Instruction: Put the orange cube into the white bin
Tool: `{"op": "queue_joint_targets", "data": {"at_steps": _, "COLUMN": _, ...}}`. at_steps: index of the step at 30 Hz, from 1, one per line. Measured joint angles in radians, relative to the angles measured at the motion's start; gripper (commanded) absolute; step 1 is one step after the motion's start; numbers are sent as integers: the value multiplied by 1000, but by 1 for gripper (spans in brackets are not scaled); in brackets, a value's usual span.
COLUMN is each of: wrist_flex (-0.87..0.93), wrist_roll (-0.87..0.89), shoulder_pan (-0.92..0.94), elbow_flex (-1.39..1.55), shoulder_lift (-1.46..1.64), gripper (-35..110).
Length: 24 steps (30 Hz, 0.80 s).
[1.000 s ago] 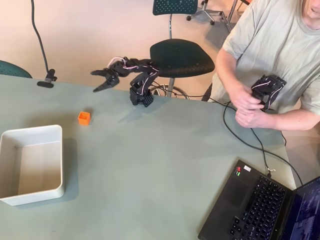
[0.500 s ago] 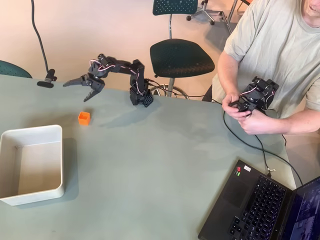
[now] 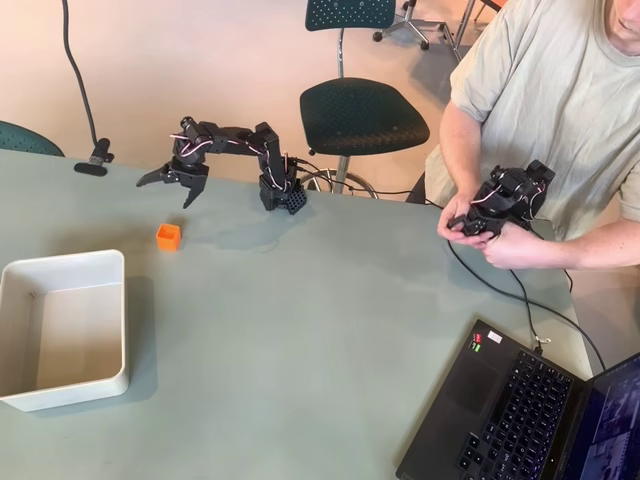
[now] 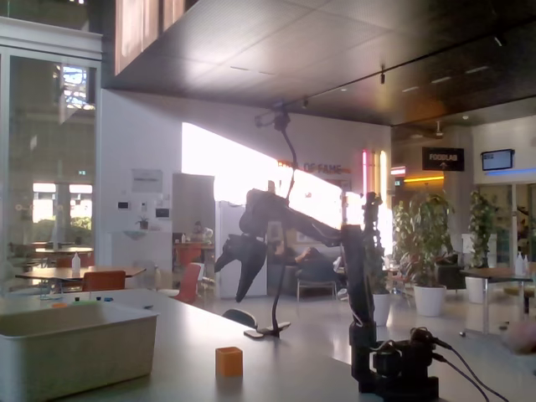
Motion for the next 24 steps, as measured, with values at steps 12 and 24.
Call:
{"op": "queue_joint_targets", "data": {"at_steps": 12, "wrist_flex": 0, "wrist_roll": -9, "shoulder_pan": 57, "elbow_flex": 46, "shoulder_lift": -219, "gripper": 72}}
{"op": "queue_joint_targets", "data": {"at_steps": 24, "wrist_flex": -5, "wrist_roll": -3, "shoulder_pan": 112, "elbow_flex": -37, "shoulder_lift": -313, "gripper": 72}}
